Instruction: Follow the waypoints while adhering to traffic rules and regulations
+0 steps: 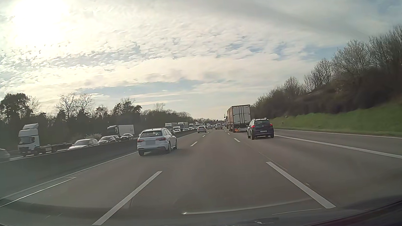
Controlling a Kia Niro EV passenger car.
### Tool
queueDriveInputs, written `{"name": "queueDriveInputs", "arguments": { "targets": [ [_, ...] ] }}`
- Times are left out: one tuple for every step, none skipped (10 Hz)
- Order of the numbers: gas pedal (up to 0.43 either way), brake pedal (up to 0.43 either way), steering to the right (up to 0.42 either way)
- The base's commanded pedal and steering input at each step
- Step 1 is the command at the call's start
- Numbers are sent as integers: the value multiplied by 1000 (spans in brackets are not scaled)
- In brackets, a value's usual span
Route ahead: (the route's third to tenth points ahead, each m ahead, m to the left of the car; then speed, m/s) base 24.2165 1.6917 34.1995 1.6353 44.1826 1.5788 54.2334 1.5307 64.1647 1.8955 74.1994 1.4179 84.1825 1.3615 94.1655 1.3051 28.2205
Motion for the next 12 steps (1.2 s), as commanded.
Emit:
{"name": "queueDriveInputs", "arguments": {
  "targets": [
    [268,0,-1],
    [268,0,-1],
    [268,0,-1],
    [268,0,-1],
    [268,0,-1],
    [268,0,-1],
    [268,0,-1],
    [268,0,-1],
    [268,0,-1],
    [268,0,-1],
    [268,0,-1],
    [260,0,-1]
  ]
}}
